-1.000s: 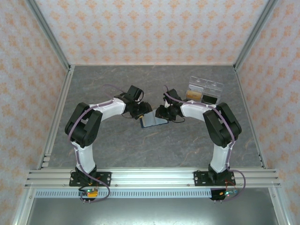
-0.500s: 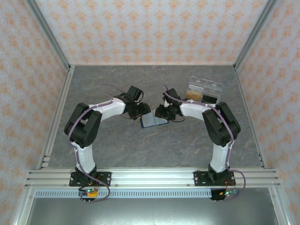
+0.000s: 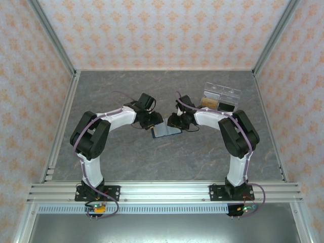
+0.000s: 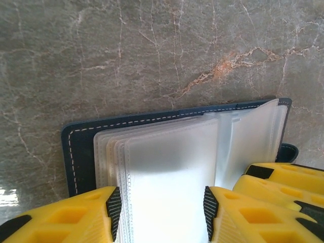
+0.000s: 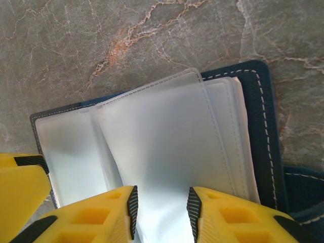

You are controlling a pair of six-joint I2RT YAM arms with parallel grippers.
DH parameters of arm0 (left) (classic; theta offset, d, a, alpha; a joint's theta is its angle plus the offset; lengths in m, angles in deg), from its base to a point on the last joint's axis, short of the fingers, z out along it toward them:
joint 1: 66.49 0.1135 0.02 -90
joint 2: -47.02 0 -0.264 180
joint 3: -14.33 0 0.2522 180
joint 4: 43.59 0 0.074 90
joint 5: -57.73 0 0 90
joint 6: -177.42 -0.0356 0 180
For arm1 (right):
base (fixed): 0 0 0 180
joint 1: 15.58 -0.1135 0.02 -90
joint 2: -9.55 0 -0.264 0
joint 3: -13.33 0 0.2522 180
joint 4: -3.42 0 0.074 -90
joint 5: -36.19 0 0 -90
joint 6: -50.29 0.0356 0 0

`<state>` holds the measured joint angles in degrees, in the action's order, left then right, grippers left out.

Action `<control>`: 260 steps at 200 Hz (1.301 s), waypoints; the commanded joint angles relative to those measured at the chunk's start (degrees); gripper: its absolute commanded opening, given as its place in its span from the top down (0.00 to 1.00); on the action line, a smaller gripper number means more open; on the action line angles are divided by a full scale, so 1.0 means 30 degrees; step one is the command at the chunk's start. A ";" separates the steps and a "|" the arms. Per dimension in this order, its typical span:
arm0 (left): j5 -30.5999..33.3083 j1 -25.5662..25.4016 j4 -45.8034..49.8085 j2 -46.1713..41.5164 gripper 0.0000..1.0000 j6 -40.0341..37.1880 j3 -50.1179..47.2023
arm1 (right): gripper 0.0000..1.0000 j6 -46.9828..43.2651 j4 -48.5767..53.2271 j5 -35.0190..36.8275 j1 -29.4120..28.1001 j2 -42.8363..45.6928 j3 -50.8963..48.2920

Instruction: Take the credit cards out of the card holder

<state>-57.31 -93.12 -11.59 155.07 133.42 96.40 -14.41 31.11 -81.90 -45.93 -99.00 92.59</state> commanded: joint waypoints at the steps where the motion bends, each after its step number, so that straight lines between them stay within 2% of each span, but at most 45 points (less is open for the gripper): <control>1: 0.0156 -0.0122 0.0116 0.0282 0.49 -0.0278 0.0348 | 0.64 -0.0243 0.1242 0.1074 -0.0044 -0.1046 -0.0154; 52: 0.0176 -0.0154 0.0139 0.0228 0.48 -0.0362 0.0372 | 0.64 -0.0256 0.1250 0.1087 -0.0028 -0.1129 -0.0094; 100: -0.0496 -0.0414 -0.0279 0.1208 0.50 -0.0190 0.0745 | 0.64 -0.0280 0.1304 0.1115 -0.0033 -0.1088 -0.0108; 215: -0.2486 -0.0476 -0.2175 0.1391 0.52 0.0261 0.0754 | 0.65 -0.0290 0.1410 0.1051 -0.0039 -0.1100 -0.0065; 260: -0.2852 -0.0472 -0.2545 0.1278 0.60 0.0337 0.0755 | 0.65 -0.0289 0.1399 0.1017 -0.0036 -0.1095 -0.0069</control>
<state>-60.81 -93.45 -15.89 157.89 133.97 97.93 -14.45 31.38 -80.92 -45.78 -99.28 93.11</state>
